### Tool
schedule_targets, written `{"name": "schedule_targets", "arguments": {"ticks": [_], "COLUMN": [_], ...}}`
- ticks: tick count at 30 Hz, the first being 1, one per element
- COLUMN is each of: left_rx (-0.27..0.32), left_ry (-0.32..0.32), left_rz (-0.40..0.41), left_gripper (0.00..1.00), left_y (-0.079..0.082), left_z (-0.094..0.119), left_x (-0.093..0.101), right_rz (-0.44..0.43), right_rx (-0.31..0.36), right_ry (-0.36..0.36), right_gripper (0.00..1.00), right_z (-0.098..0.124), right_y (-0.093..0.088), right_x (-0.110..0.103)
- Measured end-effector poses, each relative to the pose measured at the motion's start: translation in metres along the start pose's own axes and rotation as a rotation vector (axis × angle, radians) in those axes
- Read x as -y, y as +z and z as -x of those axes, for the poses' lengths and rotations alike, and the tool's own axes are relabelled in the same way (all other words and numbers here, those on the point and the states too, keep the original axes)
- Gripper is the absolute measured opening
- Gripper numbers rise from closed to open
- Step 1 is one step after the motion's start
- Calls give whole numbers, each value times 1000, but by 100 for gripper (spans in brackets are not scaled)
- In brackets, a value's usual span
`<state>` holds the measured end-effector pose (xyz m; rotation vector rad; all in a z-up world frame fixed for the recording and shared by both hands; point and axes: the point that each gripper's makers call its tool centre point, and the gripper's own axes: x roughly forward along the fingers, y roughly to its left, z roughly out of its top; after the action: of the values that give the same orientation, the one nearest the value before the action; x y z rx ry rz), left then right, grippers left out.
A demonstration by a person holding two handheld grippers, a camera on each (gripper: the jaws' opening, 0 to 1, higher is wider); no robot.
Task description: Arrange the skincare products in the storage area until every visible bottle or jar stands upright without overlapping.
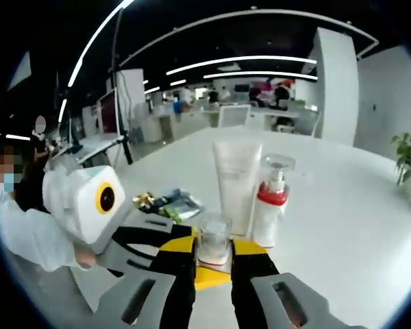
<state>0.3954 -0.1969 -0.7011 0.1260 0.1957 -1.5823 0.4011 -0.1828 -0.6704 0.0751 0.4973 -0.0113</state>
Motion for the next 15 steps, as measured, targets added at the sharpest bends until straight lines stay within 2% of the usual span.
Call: {"name": "schedule_targets", "arguments": {"ticks": [6,15], "left_rx": [-1,4], "left_ry": [11,84], "left_rz": [1,6], "left_gripper": [17,20], "left_y": [-2,2], "left_z": [1,10], "left_x": [-8,-32], "right_rz": [-3,42], "right_rx": [2,15], "right_ry": [-9,-30], "right_gripper": [9,9], "right_z": [-8,-24], "right_y": [2,10], "right_x": [-2,-4]}}
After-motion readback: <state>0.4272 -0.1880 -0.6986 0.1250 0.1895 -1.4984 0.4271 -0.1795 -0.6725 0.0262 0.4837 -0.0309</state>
